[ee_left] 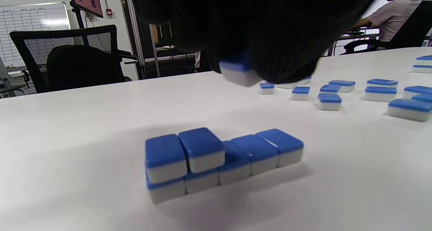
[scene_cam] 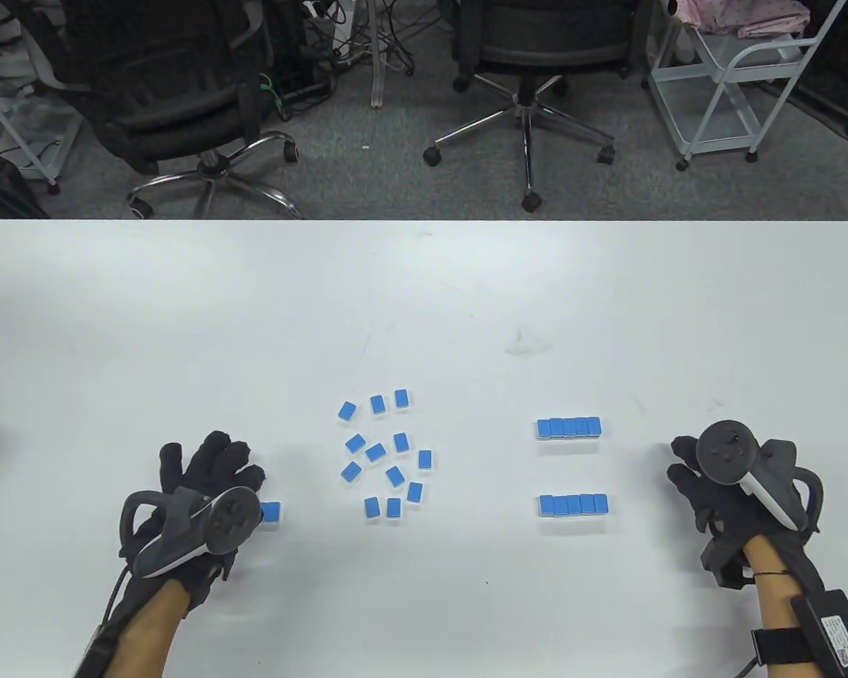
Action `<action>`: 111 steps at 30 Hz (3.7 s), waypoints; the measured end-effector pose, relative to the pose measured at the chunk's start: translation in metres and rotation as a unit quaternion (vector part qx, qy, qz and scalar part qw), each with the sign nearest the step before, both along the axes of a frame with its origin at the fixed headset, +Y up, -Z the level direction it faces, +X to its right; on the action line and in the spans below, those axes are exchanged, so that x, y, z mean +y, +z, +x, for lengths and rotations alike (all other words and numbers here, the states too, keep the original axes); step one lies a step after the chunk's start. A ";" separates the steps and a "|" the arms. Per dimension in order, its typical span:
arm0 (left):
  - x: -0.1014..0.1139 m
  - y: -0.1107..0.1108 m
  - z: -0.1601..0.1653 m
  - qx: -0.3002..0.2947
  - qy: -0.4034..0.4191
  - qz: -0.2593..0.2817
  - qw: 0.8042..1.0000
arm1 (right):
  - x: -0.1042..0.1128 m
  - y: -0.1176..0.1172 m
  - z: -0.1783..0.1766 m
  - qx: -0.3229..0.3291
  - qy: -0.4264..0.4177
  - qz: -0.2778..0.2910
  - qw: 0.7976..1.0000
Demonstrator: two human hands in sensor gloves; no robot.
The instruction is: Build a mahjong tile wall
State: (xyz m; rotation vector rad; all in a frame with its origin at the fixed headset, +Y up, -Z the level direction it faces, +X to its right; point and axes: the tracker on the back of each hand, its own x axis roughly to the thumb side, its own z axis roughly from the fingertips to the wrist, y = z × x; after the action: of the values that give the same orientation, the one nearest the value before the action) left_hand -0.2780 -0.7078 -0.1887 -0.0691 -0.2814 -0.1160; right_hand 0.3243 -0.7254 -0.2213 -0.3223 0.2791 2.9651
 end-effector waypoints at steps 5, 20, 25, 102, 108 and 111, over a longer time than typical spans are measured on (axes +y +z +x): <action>-0.009 -0.003 -0.002 0.006 -0.006 -0.022 1.000 | 0.000 0.000 -0.002 0.004 0.003 0.002 1.000; -0.024 -0.003 -0.001 0.011 -0.029 -0.051 0.998 | 0.000 0.001 -0.003 0.006 0.003 0.000 1.000; -0.025 -0.004 -0.002 0.014 -0.030 -0.051 0.998 | 0.000 0.001 -0.003 0.006 0.003 -0.002 1.000; 0.004 0.004 0.011 0.003 -0.036 0.008 0.999 | 0.001 0.001 -0.003 0.014 0.004 0.000 1.000; -0.007 0.004 0.007 0.000 -0.060 0.001 0.998 | 0.000 0.001 -0.004 0.010 0.001 -0.003 1.000; -0.011 0.003 0.009 0.002 -0.061 -0.013 0.998 | -0.001 0.001 -0.005 0.012 -0.001 -0.005 1.000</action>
State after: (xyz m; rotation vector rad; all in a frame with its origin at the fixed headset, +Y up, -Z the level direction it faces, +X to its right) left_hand -0.2694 -0.7188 -0.1852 -0.1115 -0.2749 -0.2333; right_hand 0.3193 -0.7259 -0.2204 -0.2884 0.2973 2.9683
